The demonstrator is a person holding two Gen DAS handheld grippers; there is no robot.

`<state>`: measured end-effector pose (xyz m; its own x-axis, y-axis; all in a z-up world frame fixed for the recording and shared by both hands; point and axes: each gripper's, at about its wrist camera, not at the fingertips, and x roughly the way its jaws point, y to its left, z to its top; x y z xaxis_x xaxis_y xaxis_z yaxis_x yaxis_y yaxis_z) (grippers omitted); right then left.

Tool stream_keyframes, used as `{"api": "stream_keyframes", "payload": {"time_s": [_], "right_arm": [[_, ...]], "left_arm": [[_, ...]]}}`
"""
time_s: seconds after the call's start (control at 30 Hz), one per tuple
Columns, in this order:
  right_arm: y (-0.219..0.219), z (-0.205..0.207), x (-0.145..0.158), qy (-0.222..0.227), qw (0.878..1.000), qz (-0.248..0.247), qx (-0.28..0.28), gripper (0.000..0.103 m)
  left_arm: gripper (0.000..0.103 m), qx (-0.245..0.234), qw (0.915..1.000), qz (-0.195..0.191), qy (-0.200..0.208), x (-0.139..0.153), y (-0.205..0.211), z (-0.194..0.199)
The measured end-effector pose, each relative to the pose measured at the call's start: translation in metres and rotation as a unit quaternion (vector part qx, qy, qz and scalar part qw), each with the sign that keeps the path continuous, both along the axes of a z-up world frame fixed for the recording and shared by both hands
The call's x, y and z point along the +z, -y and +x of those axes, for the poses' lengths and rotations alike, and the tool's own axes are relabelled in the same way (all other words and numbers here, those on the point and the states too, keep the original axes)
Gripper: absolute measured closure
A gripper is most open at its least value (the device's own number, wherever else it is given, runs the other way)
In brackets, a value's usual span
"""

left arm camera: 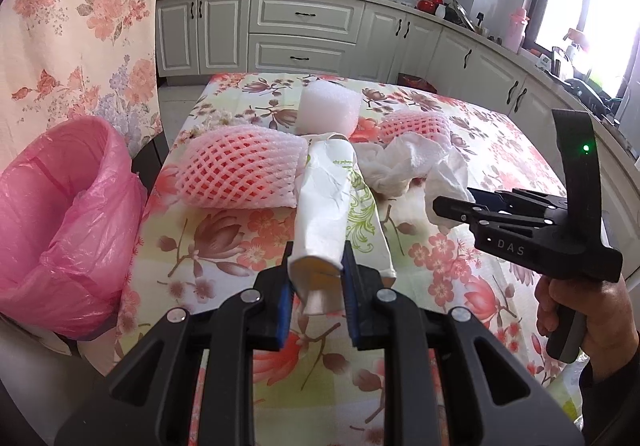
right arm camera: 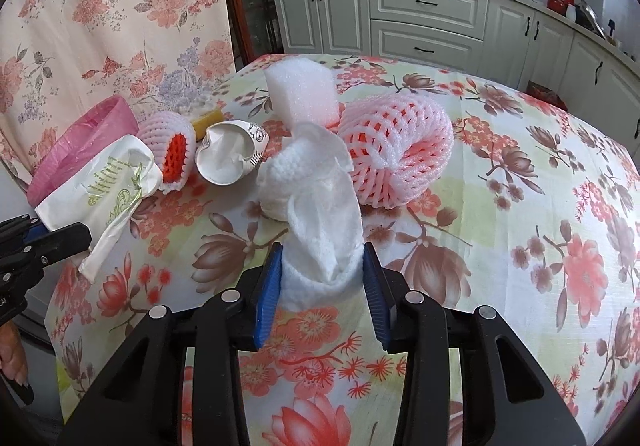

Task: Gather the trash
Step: 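Grasp the white paper cup with the left tool while the right tool grasps a white tissue, then carry the white tissue packet and tissue over the pink bin with both tools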

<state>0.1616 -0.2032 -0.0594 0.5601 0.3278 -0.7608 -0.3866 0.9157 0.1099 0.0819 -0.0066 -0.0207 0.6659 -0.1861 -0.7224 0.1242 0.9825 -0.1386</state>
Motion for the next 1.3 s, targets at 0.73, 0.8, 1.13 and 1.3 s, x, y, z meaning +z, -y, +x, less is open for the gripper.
{"api": "stream_keyframes", "payload": {"time_s": [0.73,0.8,1.13,1.3], "right_arm": [[-0.002,-0.035,0.078,0.086,0.996,0.03,-0.002,0.065],[-0.003,-0.038,0.083,0.091,0.995,0.031,-0.002,0.065],[-0.016,-0.047,0.102,0.114,0.993,0.036,0.009,0.065],[-0.028,-0.048,0.108,0.119,0.992,0.037,0.017,0.065]], "left_arm": [[0.082,0.03,0.9978,0.013,0.058,0.05,-0.025,-0.032],[0.082,0.035,0.9973,0.014,0.063,0.055,-0.029,-0.035],[0.082,0.067,0.9941,0.018,0.083,0.071,-0.058,-0.045],[0.082,0.085,0.992,0.02,0.091,0.077,-0.075,-0.05]]}}
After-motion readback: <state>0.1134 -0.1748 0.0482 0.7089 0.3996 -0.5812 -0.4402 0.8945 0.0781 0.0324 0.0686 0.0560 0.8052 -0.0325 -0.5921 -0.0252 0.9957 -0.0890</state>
